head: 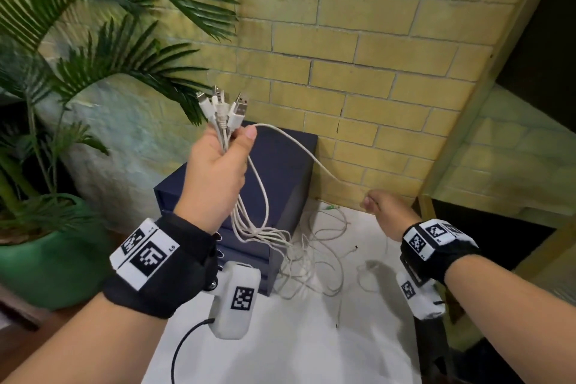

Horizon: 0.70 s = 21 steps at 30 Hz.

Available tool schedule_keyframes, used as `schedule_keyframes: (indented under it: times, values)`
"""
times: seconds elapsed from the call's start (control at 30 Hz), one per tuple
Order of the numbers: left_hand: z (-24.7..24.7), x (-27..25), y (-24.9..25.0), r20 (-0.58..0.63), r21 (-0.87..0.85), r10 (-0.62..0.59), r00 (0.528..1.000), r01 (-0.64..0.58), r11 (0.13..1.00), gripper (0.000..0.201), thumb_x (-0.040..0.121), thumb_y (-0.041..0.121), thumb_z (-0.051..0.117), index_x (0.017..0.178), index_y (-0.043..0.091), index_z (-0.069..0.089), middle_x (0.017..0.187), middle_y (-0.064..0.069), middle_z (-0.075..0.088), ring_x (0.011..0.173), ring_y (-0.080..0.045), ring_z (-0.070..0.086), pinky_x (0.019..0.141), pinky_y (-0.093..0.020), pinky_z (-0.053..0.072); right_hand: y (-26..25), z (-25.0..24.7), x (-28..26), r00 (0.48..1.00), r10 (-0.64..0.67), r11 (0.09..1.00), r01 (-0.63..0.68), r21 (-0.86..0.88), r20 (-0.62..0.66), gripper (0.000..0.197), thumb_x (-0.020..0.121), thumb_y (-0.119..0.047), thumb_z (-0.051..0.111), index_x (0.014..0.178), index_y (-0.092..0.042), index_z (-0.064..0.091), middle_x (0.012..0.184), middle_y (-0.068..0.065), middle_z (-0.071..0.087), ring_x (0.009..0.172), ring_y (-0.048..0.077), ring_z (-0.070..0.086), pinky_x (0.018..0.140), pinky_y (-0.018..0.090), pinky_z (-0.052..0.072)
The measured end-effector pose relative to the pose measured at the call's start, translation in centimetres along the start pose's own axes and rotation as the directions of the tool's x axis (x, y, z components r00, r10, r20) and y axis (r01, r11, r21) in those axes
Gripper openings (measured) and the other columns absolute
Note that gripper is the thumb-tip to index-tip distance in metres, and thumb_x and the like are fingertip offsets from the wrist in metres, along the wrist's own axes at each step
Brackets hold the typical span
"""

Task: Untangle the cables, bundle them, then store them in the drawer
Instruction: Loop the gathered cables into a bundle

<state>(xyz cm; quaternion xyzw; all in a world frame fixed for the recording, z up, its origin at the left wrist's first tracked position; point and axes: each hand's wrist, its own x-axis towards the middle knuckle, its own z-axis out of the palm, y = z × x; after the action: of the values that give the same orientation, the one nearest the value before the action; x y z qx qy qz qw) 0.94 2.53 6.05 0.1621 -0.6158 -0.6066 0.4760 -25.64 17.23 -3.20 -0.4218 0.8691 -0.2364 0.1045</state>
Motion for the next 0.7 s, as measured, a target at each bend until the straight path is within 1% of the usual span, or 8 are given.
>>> schedule_keyframes:
  times: [0.13, 0.37, 0.43, 0.5, 0.53, 0.6, 0.63, 0.7]
  values:
    - [-0.2, -0.2, 0.3, -0.007, -0.004, -0.004, 1.0, 0.004, 1.0, 0.009, 0.097, 0.021, 0.052, 0.089, 0.021, 0.049, 0.051, 0.012, 0.028, 0.039, -0.006, 0.021, 0.035, -0.016, 0.019, -1.4, -1.6, 0.9, 0.94, -0.034, 0.987, 0.086, 0.139, -0.338, 0.03, 0.099, -0.009, 0.032, 0.108, -0.006, 0.061, 0.12, 0.006, 0.063, 0.112, 0.025, 0.057, 0.088, 0.024, 0.038]
    - [-1.3, -0.6, -0.6, 0.029, 0.069, -0.079, 0.996, 0.077, 0.995, 0.015, 0.095, 0.022, 0.056, 0.083, 0.025, 0.048, 0.059, 0.005, 0.027, 0.044, -0.008, 0.021, 0.037, -0.019, 0.019, 0.4, 1.2, 0.1, 0.959, 0.019, 0.987, 0.028, 0.16, -0.283, 0.029, 0.099, -0.006, 0.032, 0.109, -0.008, 0.059, 0.126, 0.012, 0.061, 0.117, 0.031, 0.056, 0.093, 0.03, 0.04]
    - [-1.7, -0.8, -0.7, 0.03, 0.099, -0.076, 0.997, 0.073, 0.992, 0.012, 0.094, 0.022, 0.058, 0.087, 0.024, 0.049, 0.061, 0.004, 0.028, 0.043, -0.008, 0.022, 0.037, -0.02, 0.02, 0.8, 2.4, -0.2, 0.981, 0.05, 0.988, -0.02, 0.156, -0.188, 0.029, 0.099, -0.009, 0.033, 0.112, -0.014, 0.059, 0.122, 0.011, 0.06, 0.116, 0.033, 0.055, 0.092, 0.031, 0.04]
    - [-1.7, -1.1, -0.6, 0.046, 0.106, -0.09, 0.995, 0.085, 0.991, 0.015, 0.093, 0.026, 0.059, 0.086, 0.025, 0.046, 0.062, 0.006, 0.029, 0.043, -0.007, 0.022, 0.037, -0.02, 0.021, 1.3, 3.6, -1.0, 0.99, 0.139, 0.985, -0.139, 0.106, 0.004, 0.018, 0.099, -0.021, 0.039, 0.106, -0.024, 0.055, 0.108, 0.007, 0.058, 0.107, 0.031, 0.057, 0.085, 0.03, 0.04]
    - [-1.7, -1.2, -0.5, 0.061, 0.105, -0.106, 0.993, 0.099, 0.99, 0.018, 0.094, 0.028, 0.058, 0.083, 0.024, 0.043, 0.06, 0.008, 0.027, 0.044, -0.008, 0.021, 0.037, -0.02, 0.02, 1.9, 4.1, -1.4, 0.978, 0.175, 0.982, -0.181, 0.048, 0.11, 0.019, 0.098, -0.02, 0.042, 0.113, -0.023, 0.053, 0.112, 0.009, 0.057, 0.106, 0.029, 0.056, 0.085, 0.031, 0.04]
    - [-1.5, -1.4, -0.4, 0.103, 0.111, -0.14, 0.985, 0.129, 0.985, 0.02, 0.096, 0.033, 0.052, 0.081, 0.025, 0.041, 0.056, 0.01, 0.025, 0.045, -0.008, 0.02, 0.038, -0.019, 0.019, 3.2, 5.0, -1.8, 0.942, 0.16, 0.986, -0.141, -0.087, 0.293, 0.055, 0.094, -0.002, 0.038, 0.144, -0.02, 0.027, 0.149, 0.013, 0.033, 0.134, 0.028, 0.039, 0.105, 0.034, 0.034]
    - [-1.3, -1.4, -0.5, 0.124, 0.112, -0.159, 0.98, 0.145, 0.983, 0.017, 0.098, 0.033, 0.049, 0.083, 0.027, 0.043, 0.056, 0.011, 0.025, 0.046, -0.007, 0.02, 0.04, -0.02, 0.018, 3.6, 5.1, -1.9, 0.943, 0.145, 0.984, -0.105, -0.147, 0.3, 0.064, 0.092, 0.003, 0.036, 0.149, -0.019, 0.016, 0.157, 0.01, 0.017, 0.143, 0.025, 0.024, 0.112, 0.032, 0.024]
    - [-1.0, -1.6, -0.7, 0.147, 0.091, -0.197, 0.969, 0.185, 0.978, 0.016, 0.1, 0.032, 0.043, 0.085, 0.029, 0.045, 0.057, 0.01, 0.027, 0.049, -0.007, 0.021, 0.043, -0.021, 0.018, 2.9, 4.3, -2.4, 0.97, 0.061, 0.997, -0.049, -0.055, 0.234, 0.061, 0.094, 0.002, 0.037, 0.148, -0.016, 0.017, 0.158, 0.009, 0.015, 0.143, 0.023, 0.024, 0.113, 0.027, 0.02]
